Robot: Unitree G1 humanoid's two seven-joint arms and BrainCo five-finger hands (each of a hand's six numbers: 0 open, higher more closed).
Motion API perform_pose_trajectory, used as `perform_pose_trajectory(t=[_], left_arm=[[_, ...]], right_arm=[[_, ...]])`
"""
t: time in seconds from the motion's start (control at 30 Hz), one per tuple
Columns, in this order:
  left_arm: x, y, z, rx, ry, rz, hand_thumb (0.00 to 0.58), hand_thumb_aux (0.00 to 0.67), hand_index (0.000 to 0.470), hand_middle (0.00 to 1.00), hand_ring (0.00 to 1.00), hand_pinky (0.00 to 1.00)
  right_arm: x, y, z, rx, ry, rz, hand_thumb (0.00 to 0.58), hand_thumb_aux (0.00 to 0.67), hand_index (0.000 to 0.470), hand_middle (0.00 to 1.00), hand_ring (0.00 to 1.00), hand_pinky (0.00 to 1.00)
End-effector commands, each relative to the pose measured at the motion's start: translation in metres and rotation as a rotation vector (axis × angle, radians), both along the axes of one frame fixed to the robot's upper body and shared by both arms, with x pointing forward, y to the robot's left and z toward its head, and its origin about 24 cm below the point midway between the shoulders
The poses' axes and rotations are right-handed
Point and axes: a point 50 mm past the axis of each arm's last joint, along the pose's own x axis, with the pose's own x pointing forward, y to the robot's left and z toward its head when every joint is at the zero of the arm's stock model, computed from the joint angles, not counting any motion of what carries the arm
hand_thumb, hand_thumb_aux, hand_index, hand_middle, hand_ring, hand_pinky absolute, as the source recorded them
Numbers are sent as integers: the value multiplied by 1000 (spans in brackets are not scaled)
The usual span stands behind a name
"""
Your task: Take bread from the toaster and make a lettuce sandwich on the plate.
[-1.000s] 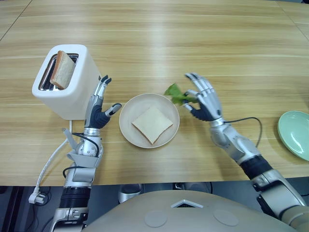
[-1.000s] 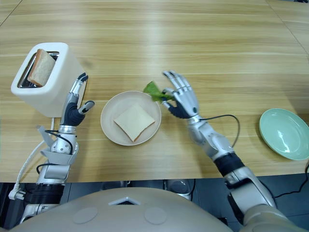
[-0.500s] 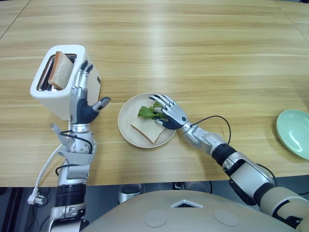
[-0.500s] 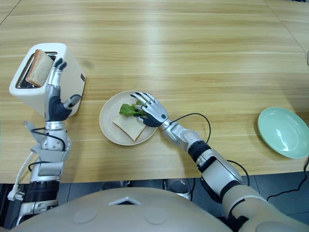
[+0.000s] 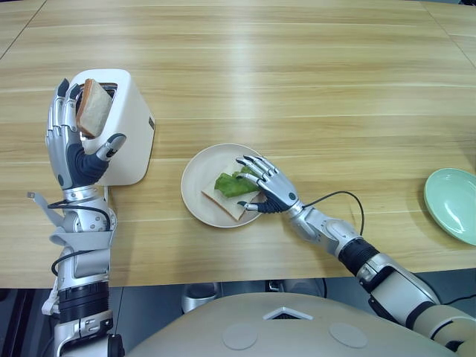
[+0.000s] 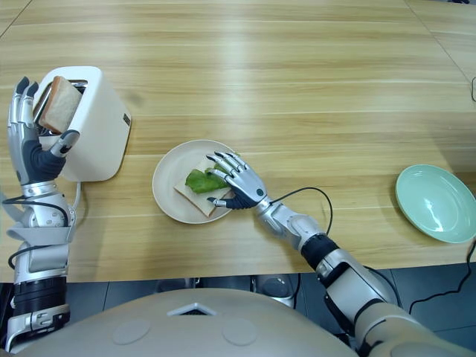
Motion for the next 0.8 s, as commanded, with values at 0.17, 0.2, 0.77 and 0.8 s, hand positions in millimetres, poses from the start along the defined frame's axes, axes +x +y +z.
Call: perform_pose_trajectory(t=[0.17, 0.2, 0.77, 0.8], left_arm=[[6, 15, -15, 54, 135, 103, 0, 0, 0, 0, 0, 0], [6, 16, -16, 54, 143, 109, 0, 0, 0, 0, 0, 0], [21, 71, -24, 195, 335, 324, 0, 0, 0, 0, 0, 0], [21, 72, -24, 198, 335, 327, 0, 0, 0, 0, 0, 0]], right_arm=[[-1, 4, 13, -15, -51, 0, 0, 0, 0, 0, 0, 0], [-1, 5, 14, -11, -55, 0, 0, 0, 0, 0, 0, 0], [-7, -20, 37, 80, -110, -103, 0, 0, 0, 0, 0, 0], [-7, -22, 36, 77, -103, -109, 0, 0, 0, 0, 0, 0]])
